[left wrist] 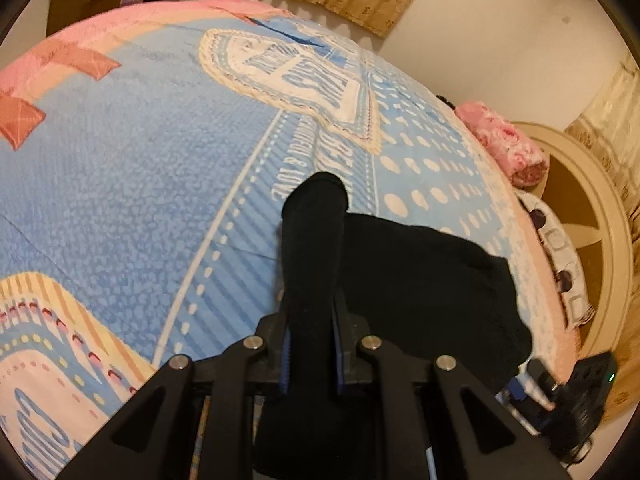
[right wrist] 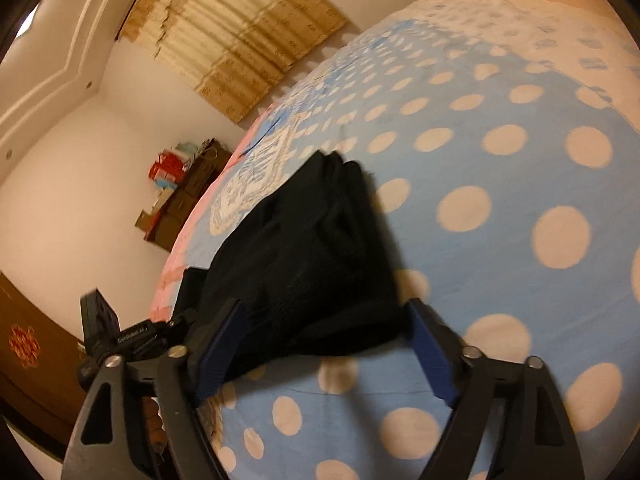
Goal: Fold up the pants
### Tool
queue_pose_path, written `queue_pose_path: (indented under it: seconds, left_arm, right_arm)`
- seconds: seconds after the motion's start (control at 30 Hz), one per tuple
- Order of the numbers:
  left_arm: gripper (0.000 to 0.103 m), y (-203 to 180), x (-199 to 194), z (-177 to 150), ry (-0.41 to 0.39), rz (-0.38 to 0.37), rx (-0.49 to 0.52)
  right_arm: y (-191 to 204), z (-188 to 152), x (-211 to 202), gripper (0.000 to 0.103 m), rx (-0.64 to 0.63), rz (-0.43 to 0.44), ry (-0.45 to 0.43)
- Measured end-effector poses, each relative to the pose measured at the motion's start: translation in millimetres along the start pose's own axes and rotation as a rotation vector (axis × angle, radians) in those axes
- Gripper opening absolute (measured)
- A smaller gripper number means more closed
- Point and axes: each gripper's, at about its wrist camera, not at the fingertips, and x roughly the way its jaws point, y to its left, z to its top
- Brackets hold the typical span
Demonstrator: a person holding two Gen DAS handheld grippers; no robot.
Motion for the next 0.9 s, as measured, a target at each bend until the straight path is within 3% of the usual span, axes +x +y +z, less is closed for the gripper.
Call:
queue_pose_path:
  seconds: [0.13, 0.23, 0.33, 0.37, 0.5, 0.57, 0.63, 0.73, 0.9]
  left_arm:
    - [0.017, 5, 1, 2, 0.008, -0.011, -0.022]
    - [0.018, 7, 2, 1, 0.010, -0.015, -0.029]
    - [0.023, 3, 3, -1, 0.005, 0.004, -0.004]
    - [0.024, 2, 4, -2, 0.006, 0.008, 0.002]
    - [0.029, -1, 5, -6, -0.006, 0.050, 0.023]
    - [0.025, -7, 4, -8, -0.019, 0.076, 0.058]
    - [0.019, -17, -2, -10, -0.036, 0.100, 0.107]
    - [0.018, -29, -10, -12, -0.058, 0.113, 0.143]
    - [0.017, -56, -17, -11, -0.073, 0.068, 0.187]
  right_arm:
    - [-10, 14, 9, 0.087, 0.119, 0.075, -0.012]
    - [-4, 16, 16, 0.083, 0.100, 0.075, -0.006]
    - [-7, 9, 23, 0.042, 0.102, 0.050, -0.003]
    - [-12, 6, 22, 0.037, 0.120, 0.069, -0.018]
    - [-4, 3, 19, 0.033, 0.010, 0.018, -0.027]
    - [14, 0, 19, 0.032, -0.108, -0.055, -0.027]
    - [21, 1, 17, 0.031, -0.136, -0.073, -0.021]
    - [24, 4, 0, 0.030, -0.121, -0.024, -0.049]
    - [31, 7, -31, 0.030, -0.142, 0.013, -0.096]
